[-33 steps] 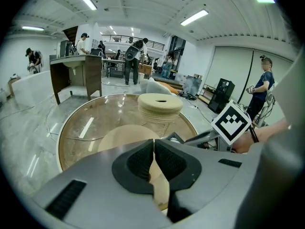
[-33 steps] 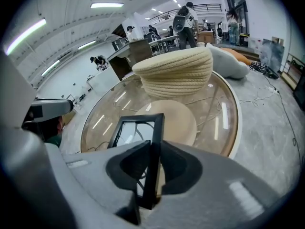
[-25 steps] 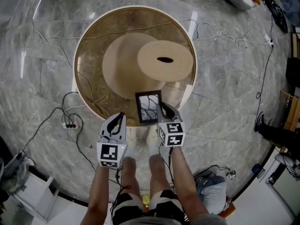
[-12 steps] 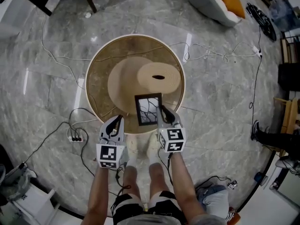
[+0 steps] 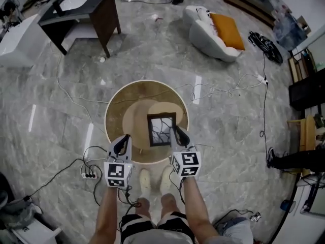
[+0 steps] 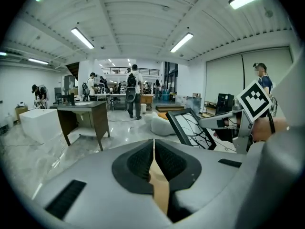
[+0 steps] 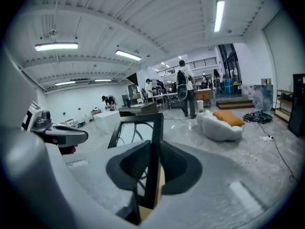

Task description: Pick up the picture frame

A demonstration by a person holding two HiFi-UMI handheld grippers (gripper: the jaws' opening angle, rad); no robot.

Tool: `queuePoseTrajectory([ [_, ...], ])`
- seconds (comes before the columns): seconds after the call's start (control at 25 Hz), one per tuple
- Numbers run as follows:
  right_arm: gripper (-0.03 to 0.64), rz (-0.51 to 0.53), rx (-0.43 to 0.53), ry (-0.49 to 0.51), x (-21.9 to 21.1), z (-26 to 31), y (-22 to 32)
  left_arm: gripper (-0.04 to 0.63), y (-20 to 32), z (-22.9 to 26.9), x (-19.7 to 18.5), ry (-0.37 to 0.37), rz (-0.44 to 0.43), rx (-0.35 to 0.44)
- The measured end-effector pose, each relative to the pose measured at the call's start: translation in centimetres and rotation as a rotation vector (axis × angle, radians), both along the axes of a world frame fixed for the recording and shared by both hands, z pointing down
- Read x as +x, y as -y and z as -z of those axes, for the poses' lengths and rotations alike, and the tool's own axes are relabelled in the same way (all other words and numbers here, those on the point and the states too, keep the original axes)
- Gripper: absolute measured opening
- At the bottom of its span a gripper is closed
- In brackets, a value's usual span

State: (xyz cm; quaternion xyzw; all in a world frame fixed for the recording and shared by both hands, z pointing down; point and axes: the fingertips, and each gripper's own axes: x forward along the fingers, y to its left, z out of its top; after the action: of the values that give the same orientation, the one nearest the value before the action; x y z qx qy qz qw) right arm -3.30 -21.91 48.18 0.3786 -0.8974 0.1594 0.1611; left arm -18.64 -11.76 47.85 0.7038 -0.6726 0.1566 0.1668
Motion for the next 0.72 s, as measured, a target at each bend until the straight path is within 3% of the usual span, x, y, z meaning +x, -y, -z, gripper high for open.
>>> queuePoseTrajectory([
  [0.4, 0.060, -0.047, 0.175, 0.095, 3.3, 18.1, -4.2, 0.028, -3.6, 15.5, 1.9, 0.057, -0.019, 0.137],
  [0.72, 0.060, -0.116, 0.258, 0.117, 7.8, 24.9, -9.5, 0.028, -8.2, 22.2, 3.5, 0.074, -0.037, 0.209],
])
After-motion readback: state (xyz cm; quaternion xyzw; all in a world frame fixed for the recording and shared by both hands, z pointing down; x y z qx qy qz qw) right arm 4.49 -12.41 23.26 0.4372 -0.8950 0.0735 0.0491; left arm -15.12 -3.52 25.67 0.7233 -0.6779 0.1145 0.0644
